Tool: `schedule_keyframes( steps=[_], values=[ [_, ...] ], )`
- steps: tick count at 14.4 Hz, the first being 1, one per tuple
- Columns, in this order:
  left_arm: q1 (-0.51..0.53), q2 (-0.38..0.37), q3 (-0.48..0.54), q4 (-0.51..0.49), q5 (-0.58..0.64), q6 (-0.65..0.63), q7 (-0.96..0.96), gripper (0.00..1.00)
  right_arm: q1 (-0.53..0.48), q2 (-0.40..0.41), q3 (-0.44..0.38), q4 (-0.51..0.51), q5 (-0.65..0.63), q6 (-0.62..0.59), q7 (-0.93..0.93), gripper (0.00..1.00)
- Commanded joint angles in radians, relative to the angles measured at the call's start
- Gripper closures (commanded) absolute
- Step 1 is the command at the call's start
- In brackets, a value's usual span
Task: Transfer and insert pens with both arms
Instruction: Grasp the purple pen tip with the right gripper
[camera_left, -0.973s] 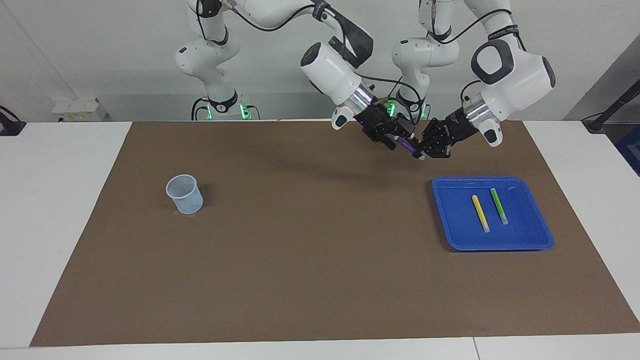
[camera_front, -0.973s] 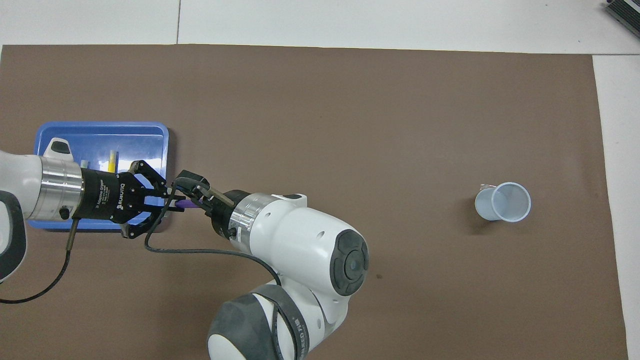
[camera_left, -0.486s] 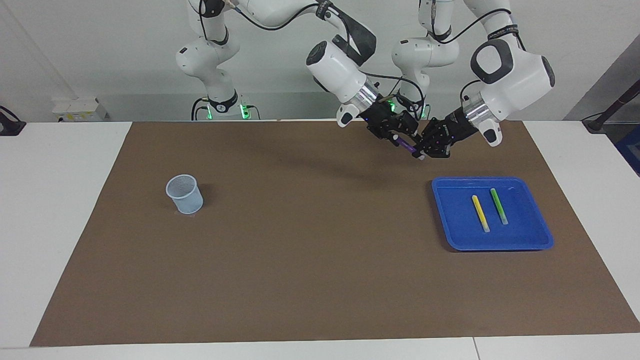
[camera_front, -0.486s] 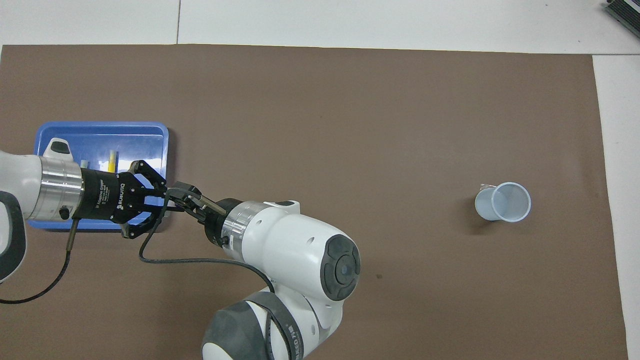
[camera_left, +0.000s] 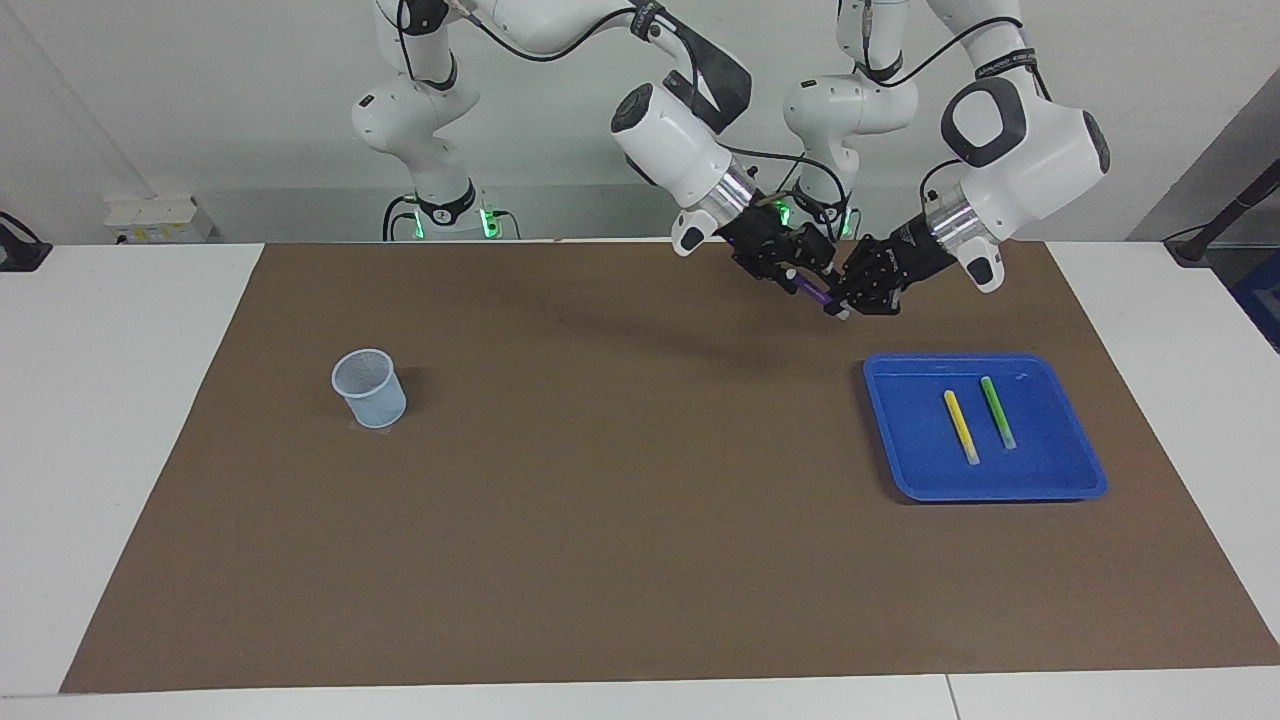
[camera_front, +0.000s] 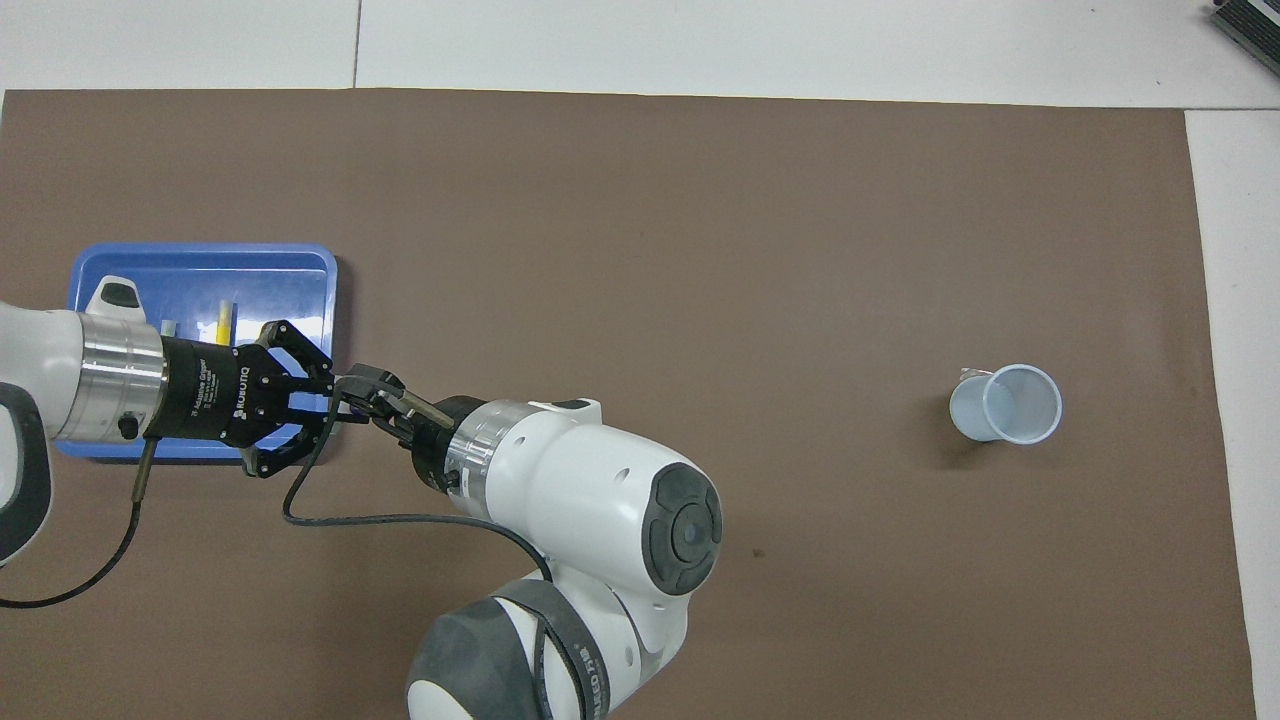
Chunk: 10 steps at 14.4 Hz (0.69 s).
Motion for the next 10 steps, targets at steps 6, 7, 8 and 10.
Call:
schedule_keyframes(
  steps=[6,7,8,10],
  values=[
    [-0.01,-0.038,0.005,-0.032,-0.015,0.007,-0.021,1.0,-0.016,0.002,0.004,0.005,0.01,-0.017,-0.04,1.0],
    [-0.01,-0.038,0.005,-0.032,-0.015,0.005,-0.021,1.0,-0.019,0.002,0.004,0.005,0.01,-0.017,-0.04,1.0],
    [-0.01,-0.038,0.005,-0.032,-0.015,0.004,-0.021,1.0,-0.021,0.002,0.004,0.005,0.01,-0.017,-0.04,1.0],
    [-0.013,-0.04,0.005,-0.032,-0.014,0.004,-0.021,1.0,-0.021,0.002,0.004,0.005,0.01,-0.017,-0.04,1.0]
  ],
)
